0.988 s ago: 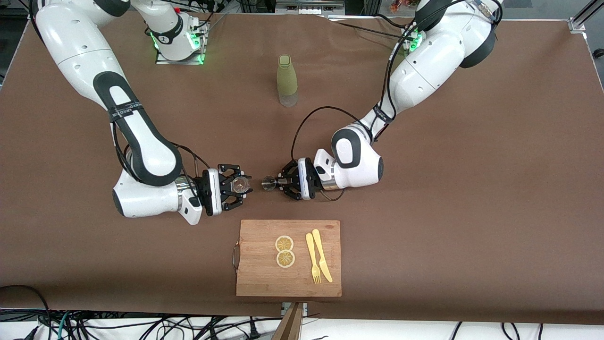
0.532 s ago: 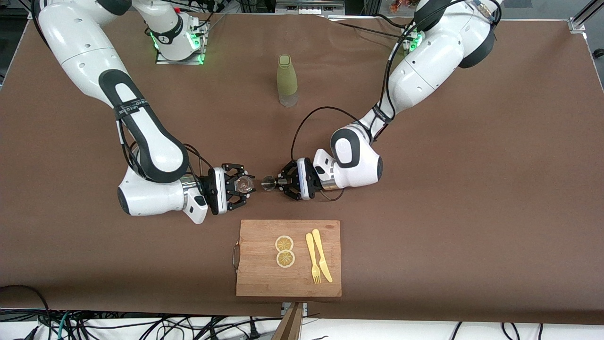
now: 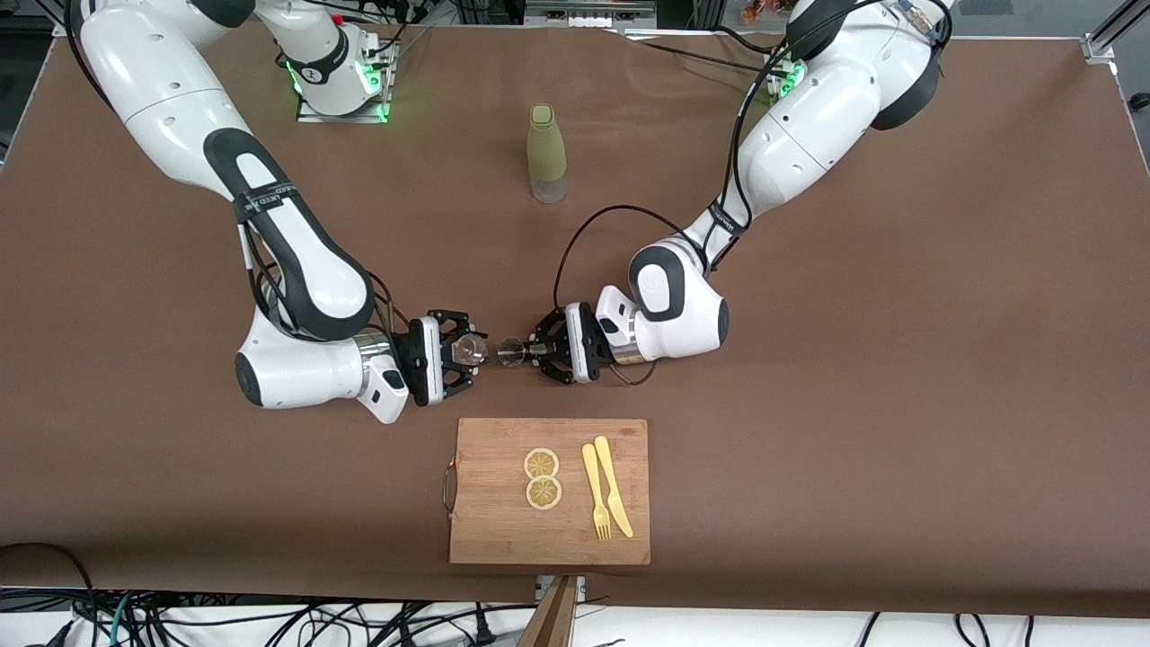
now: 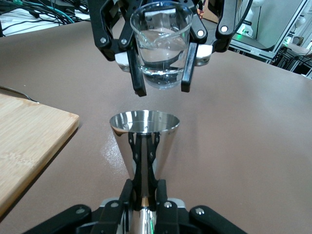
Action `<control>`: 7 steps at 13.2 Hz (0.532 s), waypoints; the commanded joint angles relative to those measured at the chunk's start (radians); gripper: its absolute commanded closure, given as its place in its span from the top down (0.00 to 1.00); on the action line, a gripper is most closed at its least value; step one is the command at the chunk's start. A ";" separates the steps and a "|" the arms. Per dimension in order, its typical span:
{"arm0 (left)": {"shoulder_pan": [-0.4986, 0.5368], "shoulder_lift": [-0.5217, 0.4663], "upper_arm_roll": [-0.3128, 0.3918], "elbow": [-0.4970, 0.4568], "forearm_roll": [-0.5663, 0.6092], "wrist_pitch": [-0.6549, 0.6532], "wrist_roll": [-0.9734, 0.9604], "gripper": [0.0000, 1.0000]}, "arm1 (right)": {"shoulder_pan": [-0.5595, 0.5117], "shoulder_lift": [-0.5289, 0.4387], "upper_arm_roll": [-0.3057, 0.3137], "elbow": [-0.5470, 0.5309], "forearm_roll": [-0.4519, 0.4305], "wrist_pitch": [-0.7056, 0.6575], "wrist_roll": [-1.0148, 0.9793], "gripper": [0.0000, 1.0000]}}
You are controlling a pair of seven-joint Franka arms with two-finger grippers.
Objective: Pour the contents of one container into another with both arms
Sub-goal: 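Tilt the glass with the right gripper, pouring liquid into the jigger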
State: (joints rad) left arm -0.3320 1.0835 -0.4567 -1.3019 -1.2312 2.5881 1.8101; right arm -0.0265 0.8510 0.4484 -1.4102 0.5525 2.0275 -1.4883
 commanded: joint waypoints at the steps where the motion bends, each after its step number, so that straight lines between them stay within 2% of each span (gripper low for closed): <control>1: -0.019 0.012 0.010 0.036 -0.044 0.004 0.018 0.00 | 0.000 0.002 0.016 0.008 -0.032 0.017 0.026 0.42; 7: -0.019 0.006 0.010 0.035 -0.042 0.003 0.044 0.00 | 0.008 0.003 0.018 0.008 -0.074 0.017 0.054 0.42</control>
State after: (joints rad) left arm -0.3331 1.0835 -0.4567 -1.2960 -1.2312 2.5881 1.8131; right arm -0.0202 0.8517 0.4507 -1.4102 0.5160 2.0366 -1.4715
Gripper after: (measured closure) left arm 0.784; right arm 0.577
